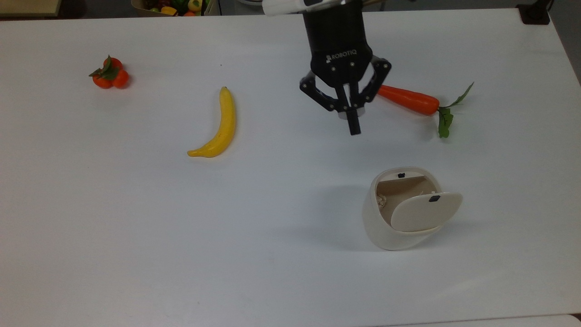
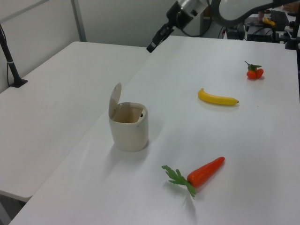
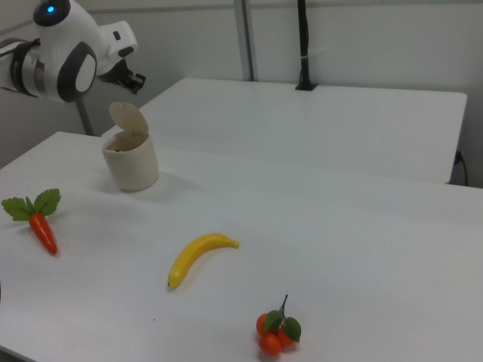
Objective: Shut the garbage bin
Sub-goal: 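Move the gripper toward the cream bin, passing over the carrot, then lower the gripper to the raised lid of the cream bin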
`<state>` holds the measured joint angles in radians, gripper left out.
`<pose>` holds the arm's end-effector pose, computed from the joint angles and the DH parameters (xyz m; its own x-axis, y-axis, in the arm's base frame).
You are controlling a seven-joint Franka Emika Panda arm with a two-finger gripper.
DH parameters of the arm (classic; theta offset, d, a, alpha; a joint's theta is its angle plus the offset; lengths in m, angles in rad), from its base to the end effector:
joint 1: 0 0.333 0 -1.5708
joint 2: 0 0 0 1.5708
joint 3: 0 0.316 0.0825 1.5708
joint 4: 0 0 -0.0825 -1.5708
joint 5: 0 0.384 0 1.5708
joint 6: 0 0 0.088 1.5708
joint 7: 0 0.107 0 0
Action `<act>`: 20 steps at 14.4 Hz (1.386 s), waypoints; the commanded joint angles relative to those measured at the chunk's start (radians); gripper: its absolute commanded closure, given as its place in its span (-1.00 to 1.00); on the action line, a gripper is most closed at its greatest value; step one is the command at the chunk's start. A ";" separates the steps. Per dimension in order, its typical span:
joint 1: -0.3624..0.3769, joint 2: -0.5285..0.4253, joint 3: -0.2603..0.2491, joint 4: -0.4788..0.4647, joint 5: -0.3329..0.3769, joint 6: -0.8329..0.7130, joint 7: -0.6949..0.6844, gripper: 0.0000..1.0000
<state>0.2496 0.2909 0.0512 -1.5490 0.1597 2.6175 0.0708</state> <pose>0.6705 0.1989 0.5749 0.7373 -0.0002 0.6755 0.1978 -0.9561 -0.2161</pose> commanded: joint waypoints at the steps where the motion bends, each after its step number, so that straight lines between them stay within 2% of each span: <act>1: 0.048 0.102 -0.002 0.081 -0.005 0.117 0.053 1.00; 5: 0.077 0.198 -0.004 0.136 -0.014 0.266 0.053 1.00; 11: 0.100 0.290 -0.002 0.147 -0.014 0.455 0.053 1.00; 16: 0.100 0.378 -0.002 0.196 -0.012 0.507 0.056 1.00; 20: 0.105 0.392 -0.002 0.194 -0.011 0.510 0.055 1.00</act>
<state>0.3448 0.6603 0.0534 -1.3763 0.1576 3.1074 0.1027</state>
